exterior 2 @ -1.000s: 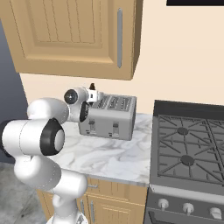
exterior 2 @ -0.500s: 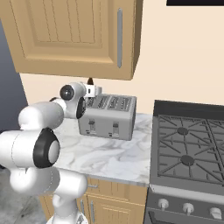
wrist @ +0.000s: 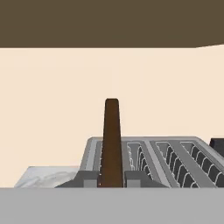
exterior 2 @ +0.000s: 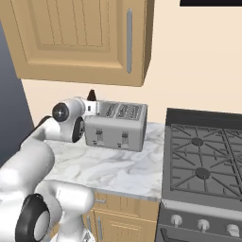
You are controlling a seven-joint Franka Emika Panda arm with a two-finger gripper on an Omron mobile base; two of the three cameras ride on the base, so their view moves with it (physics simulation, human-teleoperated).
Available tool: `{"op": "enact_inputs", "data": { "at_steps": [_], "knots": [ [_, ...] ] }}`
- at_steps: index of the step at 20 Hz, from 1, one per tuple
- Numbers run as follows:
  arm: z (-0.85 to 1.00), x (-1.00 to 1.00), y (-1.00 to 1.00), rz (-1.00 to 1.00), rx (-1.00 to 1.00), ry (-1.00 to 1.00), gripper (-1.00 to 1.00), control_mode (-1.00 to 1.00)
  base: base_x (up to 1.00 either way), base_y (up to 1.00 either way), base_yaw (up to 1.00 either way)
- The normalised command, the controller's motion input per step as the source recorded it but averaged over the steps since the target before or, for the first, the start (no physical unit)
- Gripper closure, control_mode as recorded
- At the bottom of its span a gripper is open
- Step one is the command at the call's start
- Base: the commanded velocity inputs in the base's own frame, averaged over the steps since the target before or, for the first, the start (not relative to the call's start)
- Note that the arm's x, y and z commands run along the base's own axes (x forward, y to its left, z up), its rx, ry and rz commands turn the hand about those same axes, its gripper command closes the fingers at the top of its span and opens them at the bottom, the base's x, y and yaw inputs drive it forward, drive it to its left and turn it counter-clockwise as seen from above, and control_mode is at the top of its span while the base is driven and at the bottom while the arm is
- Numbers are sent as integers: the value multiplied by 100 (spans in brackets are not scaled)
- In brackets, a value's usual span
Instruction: Start the toaster. Once the lever pops up, take the bread to the plate on the dining counter.
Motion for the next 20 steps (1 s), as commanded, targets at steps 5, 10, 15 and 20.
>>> {"op": "enact_inputs", "data": {
  "at_steps": [5,10,15,20],
  "knots": [
    [21,-99,0,0,-1,23,100,-100,0,0,0],
    [19,-99,-1,0,0,29,100,-100,0,0,0],
    [16,-96,-2,0,0,30,100,-100,0,0,0],
    [10,-93,-1,0,0,25,100,-100,0,0,0]
  ]
}}
